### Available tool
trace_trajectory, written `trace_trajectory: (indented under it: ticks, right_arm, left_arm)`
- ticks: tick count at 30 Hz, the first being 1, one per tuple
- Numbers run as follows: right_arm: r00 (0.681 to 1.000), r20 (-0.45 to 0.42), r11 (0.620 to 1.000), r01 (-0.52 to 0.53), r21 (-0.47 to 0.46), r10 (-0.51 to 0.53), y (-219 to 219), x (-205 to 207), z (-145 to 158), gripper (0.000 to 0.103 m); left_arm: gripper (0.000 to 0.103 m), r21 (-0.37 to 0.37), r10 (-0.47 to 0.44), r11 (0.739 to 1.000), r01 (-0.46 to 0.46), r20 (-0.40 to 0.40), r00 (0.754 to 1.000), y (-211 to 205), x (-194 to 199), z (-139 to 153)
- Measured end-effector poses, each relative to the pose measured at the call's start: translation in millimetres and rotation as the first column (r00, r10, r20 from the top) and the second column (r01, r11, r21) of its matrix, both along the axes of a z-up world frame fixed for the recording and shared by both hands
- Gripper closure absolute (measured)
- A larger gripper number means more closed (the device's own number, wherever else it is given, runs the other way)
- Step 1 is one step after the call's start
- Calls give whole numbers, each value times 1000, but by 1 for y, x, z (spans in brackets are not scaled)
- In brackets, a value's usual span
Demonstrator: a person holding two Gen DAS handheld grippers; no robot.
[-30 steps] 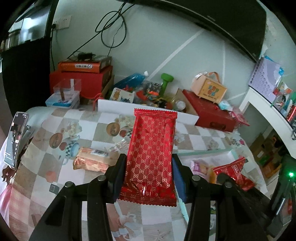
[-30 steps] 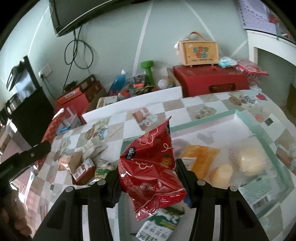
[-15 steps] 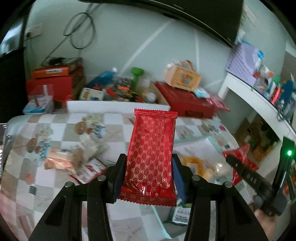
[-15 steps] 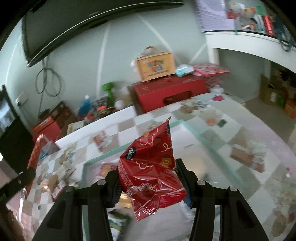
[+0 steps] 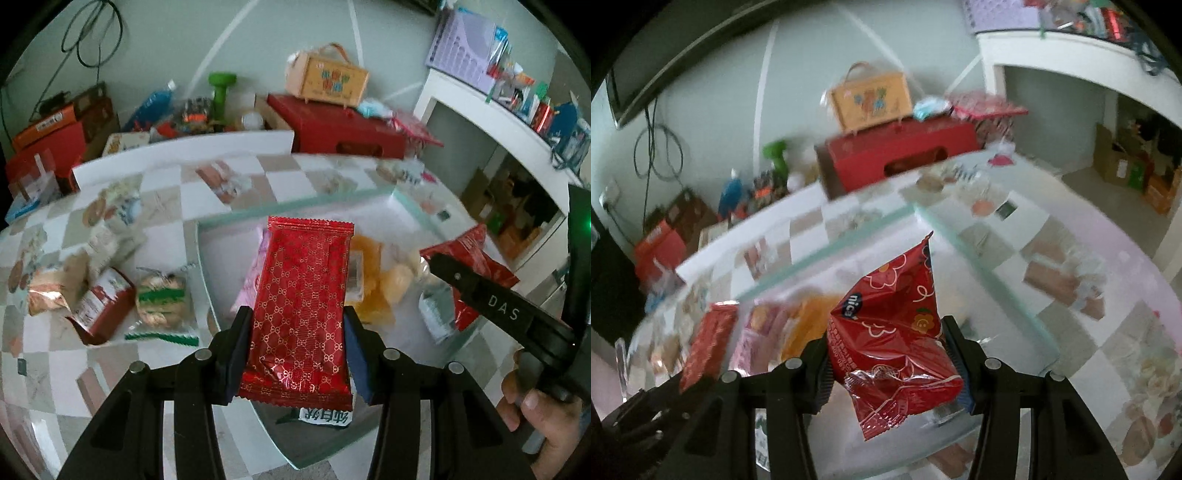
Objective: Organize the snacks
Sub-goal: 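Carry wafer pack with left tool while right tool carries chip bag over tray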
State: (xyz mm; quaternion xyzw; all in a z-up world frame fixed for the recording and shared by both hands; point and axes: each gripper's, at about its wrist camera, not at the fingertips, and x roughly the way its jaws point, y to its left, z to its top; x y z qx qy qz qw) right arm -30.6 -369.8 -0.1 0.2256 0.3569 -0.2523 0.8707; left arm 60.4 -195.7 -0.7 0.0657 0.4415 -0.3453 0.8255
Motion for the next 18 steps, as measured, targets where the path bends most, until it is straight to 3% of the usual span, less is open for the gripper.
trace_trajectory:
  ticks: [10, 18]
  right_arm:
    - [998, -49, 998, -46, 39, 47, 6, 15, -23, 48]
    - [998, -47, 998, -47, 30, 49, 6, 17, -24, 46]
  left_arm:
    - [54, 27, -20, 999, 21, -33, 999, -15, 6, -24]
    - [54, 22, -32, 999, 33, -37, 999, -24, 9, -28]
